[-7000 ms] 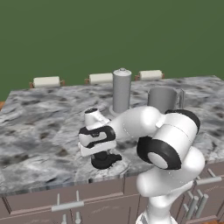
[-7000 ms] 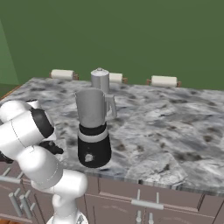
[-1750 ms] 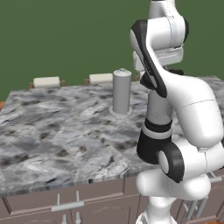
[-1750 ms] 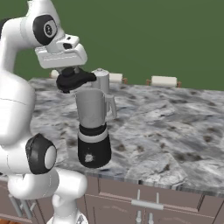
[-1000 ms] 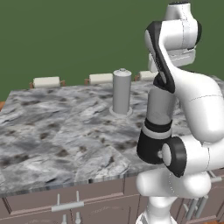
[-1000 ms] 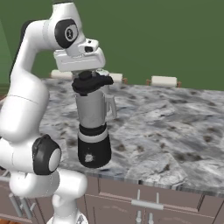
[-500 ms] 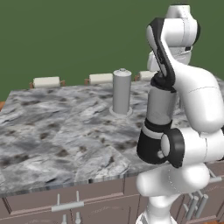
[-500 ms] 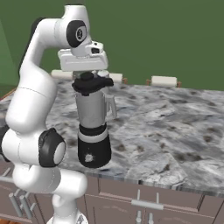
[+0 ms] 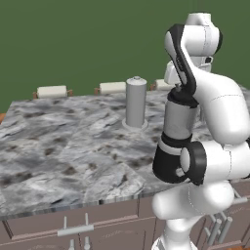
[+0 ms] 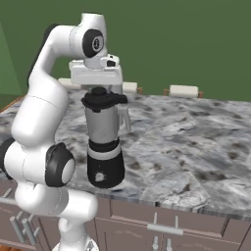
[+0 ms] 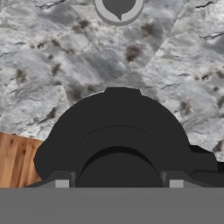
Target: Close the lid blender by securely placing the lid on top.
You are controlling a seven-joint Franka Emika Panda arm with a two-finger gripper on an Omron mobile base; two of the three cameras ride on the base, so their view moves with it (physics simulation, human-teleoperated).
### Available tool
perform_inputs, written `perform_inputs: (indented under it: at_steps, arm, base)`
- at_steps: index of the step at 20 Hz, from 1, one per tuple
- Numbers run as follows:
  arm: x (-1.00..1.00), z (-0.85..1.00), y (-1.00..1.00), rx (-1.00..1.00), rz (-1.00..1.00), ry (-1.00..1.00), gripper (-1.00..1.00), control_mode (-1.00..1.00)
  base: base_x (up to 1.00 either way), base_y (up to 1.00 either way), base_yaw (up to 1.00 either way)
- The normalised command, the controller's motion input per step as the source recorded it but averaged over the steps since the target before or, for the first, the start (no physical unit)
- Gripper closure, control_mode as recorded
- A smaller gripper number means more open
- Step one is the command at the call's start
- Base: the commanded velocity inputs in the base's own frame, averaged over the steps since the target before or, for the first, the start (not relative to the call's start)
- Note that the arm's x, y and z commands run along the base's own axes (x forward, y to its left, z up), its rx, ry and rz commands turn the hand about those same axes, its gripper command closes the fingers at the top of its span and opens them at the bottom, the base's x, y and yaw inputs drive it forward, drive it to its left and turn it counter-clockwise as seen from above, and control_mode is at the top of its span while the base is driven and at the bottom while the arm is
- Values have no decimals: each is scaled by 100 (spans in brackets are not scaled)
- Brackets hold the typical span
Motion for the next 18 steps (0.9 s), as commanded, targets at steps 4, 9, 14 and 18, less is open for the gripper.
perform_inputs:
  at_steps: [4, 9, 14, 18]
  arm:
    - [0, -13, 0, 0, 0, 0, 100, -100]
    - [1, 0, 0, 0, 0, -1, 100, -100]
    - [12, 0, 0, 0, 0, 0, 100, -100]
    - [26, 0, 0, 0, 0, 0, 100, -100]
  base:
    - [0, 0, 0]
    - [0, 0, 0]
    - [0, 0, 0]
    - [0, 0, 0]
